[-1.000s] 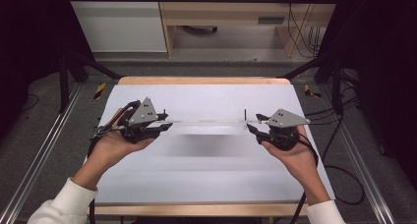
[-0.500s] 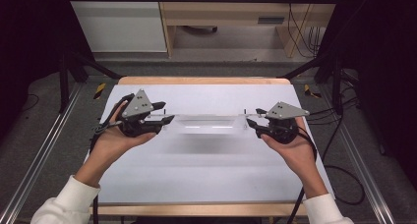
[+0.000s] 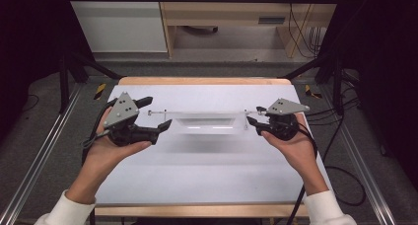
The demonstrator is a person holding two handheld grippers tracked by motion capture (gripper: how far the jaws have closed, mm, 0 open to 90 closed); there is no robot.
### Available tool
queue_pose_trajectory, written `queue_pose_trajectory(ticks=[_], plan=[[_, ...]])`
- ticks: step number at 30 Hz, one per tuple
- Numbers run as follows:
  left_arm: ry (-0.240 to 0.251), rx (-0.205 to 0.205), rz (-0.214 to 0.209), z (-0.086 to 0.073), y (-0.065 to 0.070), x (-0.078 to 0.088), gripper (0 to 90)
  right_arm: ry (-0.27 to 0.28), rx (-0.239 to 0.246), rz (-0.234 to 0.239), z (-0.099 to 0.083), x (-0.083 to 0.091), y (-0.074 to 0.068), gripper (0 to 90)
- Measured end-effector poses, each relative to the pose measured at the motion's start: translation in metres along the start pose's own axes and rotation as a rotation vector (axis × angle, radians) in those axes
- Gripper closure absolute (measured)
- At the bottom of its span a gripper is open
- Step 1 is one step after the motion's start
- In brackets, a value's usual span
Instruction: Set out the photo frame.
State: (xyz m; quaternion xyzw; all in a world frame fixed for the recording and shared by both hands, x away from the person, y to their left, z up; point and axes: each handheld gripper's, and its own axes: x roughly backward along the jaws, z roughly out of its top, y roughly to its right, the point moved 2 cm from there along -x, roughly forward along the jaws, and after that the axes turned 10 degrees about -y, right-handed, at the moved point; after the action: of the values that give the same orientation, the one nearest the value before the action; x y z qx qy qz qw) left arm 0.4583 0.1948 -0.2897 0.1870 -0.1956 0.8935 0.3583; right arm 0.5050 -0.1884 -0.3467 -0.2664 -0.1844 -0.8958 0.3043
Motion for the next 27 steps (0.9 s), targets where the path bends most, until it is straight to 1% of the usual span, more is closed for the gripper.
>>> queue_pose_trajectory(ticks=[1, 2, 3, 4, 5, 7, 9, 10, 11, 12, 13, 14, 16, 17, 18, 19, 20, 21, 22, 23, 24, 25, 26, 27], plan=[[-0.006, 0.003, 0.025, -0.005, 0.000, 0.003, 14.0, 0.000, -0.001, 0.001, 0.000, 0.000, 0.001, 52.7], [-0.019, 0.011, 0.053, -0.009, 0.000, 0.004, 9.7, -0.004, -0.003, 0.000, 0.002, -0.001, 0.002, 52.8], [-0.011, 0.029, 0.065, -0.017, -0.001, 0.006, 9.3, -0.007, -0.003, -0.002, 0.003, -0.001, 0.002, 52.7], [-0.011, 0.029, 0.065, -0.017, -0.001, 0.006, 9.2, -0.007, -0.003, -0.002, 0.003, -0.001, 0.002, 52.7], [-0.016, 0.036, 0.065, -0.022, -0.001, 0.007, 9.2, -0.012, -0.004, 0.000, 0.004, -0.001, 0.003, 52.7], [-0.024, 0.053, 0.080, -0.033, -0.001, 0.008, 7.8, -0.016, -0.008, -0.004, 0.006, -0.002, 0.004, 52.6], [-0.025, 0.072, 0.084, -0.044, -0.002, 0.008, 7.3, -0.018, -0.012, -0.001, 0.008, -0.003, 0.006, 52.6], [-0.031, 0.091, 0.083, -0.054, -0.003, 0.006, 6.7, -0.017, -0.021, 0.003, 0.010, -0.004, 0.008, 52.5], [-0.041, 0.099, 0.086, -0.060, -0.004, 0.003, 6.6, -0.017, -0.020, 0.001, 0.010, -0.005, 0.009, 52.4], [-0.041, 0.099, 0.086, -0.060, -0.004, 0.003, 6.6, -0.017, -0.023, 0.001, 0.012, -0.006, 0.010, 52.2], [-0.054, 0.111, 0.092, -0.067, -0.005, 0.000, 6.5, -0.018, -0.025, 0.001, 0.013, -0.006, 0.011, 52.1], [-0.078, 0.113, 0.093, -0.073, -0.007, -0.004, 6.5, -0.018, -0.025, 0.001, 0.013, -0.006, 0.011, 52.1], [-0.112, 0.135, 0.091, -0.087, -0.010, -0.012, 6.3, -0.013, -0.035, 0.005, 0.017, -0.009, 0.015, 51.8], [-0.125, 0.139, 0.091, -0.092, -0.011, -0.015, 6.3, -0.013, -0.035, 0.005, 0.017, -0.009, 0.015, 51.8], [-0.144, 0.140, 0.091, -0.105, -0.015, -0.023, 5.3, -0.008, -0.044, 0.005, 0.018, -0.011, 0.018, 51.6], [-0.144, 0.140, 0.091, -0.105, -0.015, -0.023, 4.8, -0.008, -0.044, 0.005, 0.018, -0.011, 0.018, 51.6], [-0.170, 0.139, 0.090, -0.112, -0.018, -0.026, 4.8, -0.009, -0.044, 0.006, 0.019, -0.012, 0.019, 51.6], [-0.189, 0.135, 0.099, -0.118, -0.021, -0.029, 4.2, -0.008, -0.044, 0.005, 0.020, -0.013, 0.020, 51.6], [-0.197, 0.178, 0.101, -0.128, -0.026, -0.029, 4.3, -0.010, -0.052, 0.006, 0.022, -0.015, 0.022, 51.3], [-0.198, 0.195, 0.099, -0.134, -0.029, -0.029, 4.3, -0.009, -0.054, 0.006, 0.023, -0.016, 0.024, 51.3], [-0.198, 0.195, 0.099, -0.134, -0.029, -0.029, 4.4, -0.010, -0.058, 0.007, 0.025, -0.017, 0.025, 51.3], [-0.215, 0.214, 0.108, -0.144, -0.033, -0.031, 4.5, -0.010, -0.056, 0.006, 0.025, -0.017, 0.026, 51.3], [-0.224, 0.221, 0.110, -0.148, -0.034, -0.032, 4.6, -0.012, -0.058, 0.007, 0.027, -0.018, 0.027, 51.3], [-0.224, 0.221, 0.110, -0.148, -0.034, -0.032, 4.7, -0.012, -0.058, 0.007, 0.027, -0.018, 0.027, 51.3]])
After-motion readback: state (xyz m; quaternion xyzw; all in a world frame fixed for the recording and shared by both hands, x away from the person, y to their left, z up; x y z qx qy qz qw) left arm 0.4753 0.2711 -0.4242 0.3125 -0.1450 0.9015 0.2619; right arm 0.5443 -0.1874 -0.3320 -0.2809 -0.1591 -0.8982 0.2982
